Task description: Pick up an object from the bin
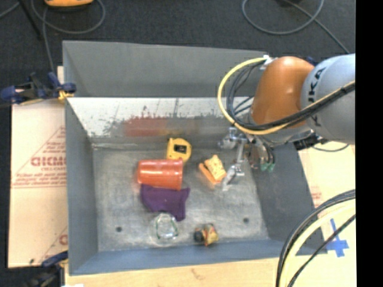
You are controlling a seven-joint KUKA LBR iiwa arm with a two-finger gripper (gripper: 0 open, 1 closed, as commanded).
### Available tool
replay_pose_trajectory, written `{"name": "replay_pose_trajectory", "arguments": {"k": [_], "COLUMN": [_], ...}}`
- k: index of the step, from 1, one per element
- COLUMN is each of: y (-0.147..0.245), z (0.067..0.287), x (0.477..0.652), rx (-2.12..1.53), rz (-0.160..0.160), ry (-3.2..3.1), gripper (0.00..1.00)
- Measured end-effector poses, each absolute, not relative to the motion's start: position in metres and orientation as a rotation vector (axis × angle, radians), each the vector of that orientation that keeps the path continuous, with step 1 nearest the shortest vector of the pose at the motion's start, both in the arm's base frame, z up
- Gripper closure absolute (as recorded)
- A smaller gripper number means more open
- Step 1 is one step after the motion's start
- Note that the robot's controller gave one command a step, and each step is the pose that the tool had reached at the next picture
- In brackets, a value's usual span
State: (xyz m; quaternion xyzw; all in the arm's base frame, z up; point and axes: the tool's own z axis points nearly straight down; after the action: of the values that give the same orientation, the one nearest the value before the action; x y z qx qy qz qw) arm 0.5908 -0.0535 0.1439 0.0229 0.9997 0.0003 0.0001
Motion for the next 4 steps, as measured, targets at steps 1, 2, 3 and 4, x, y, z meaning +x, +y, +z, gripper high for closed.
{"name": "replay_pose_trajectory", "arguments": {"k": [1, 2, 3, 4], "y": [-0.05, -0.046, -0.044, -0.044], "z": [0.153, 0.078, 0.081, 0.081], "x": [0.595, 0.602, 0.597, 0.597], "rx": [0.109, 0.334, 0.561, 0.56], "rz": [0.003, -0.002, 0.002, 0.002], "ry": [3.135, 3.111, 3.082, 3.082], "gripper": [0.0, 0.0, 1.0, 1.0]}}
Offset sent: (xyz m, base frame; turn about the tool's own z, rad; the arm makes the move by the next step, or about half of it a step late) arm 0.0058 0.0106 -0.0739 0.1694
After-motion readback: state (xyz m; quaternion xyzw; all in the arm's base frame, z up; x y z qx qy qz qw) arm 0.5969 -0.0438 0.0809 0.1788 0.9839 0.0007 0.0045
